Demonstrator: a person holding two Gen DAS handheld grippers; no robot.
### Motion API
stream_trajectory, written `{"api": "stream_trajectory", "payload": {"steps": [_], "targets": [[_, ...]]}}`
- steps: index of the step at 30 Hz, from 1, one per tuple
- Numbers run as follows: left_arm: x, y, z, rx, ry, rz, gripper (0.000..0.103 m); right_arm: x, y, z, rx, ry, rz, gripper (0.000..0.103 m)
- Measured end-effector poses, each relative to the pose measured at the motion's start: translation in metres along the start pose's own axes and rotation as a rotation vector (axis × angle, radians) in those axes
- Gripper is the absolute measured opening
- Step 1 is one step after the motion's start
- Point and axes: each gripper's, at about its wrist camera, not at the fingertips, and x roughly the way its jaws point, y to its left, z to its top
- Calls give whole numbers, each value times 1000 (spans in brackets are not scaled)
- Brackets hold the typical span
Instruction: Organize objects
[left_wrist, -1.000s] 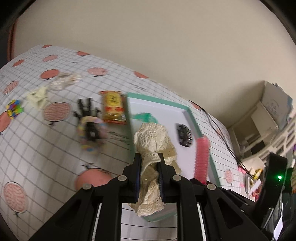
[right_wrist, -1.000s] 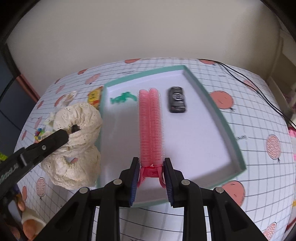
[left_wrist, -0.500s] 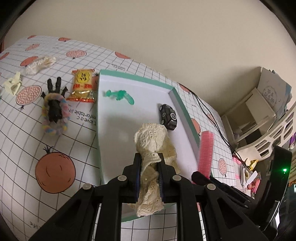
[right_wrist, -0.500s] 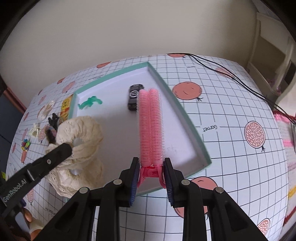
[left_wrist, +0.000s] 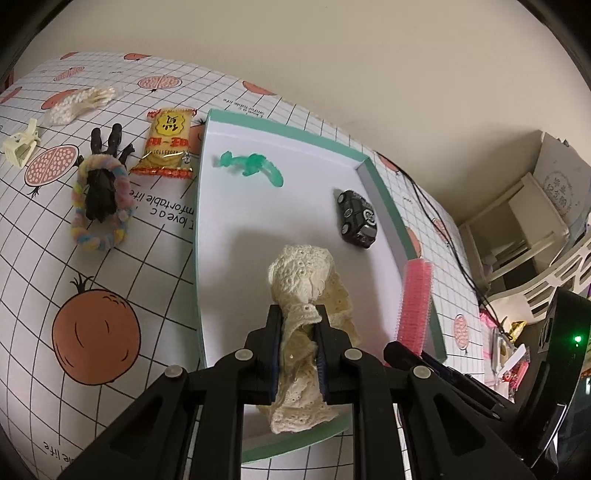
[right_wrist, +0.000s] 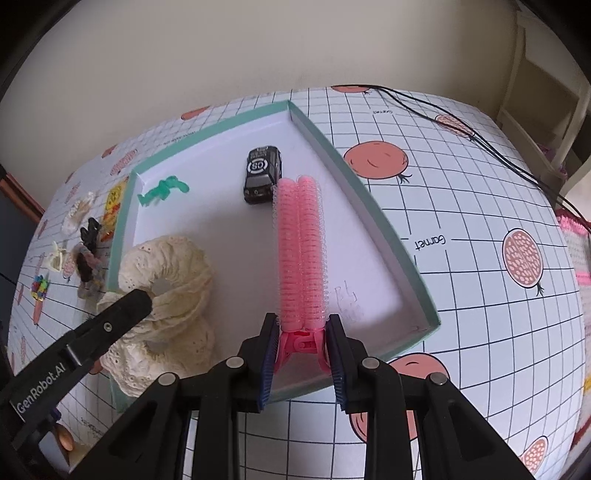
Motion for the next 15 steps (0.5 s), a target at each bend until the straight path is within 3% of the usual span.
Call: {"api": "stream_trajectory", "payload": {"steps": [15], "targets": [[14, 10, 1, -25, 51, 58, 18, 10, 3, -1, 14, 17, 10, 28]]}}
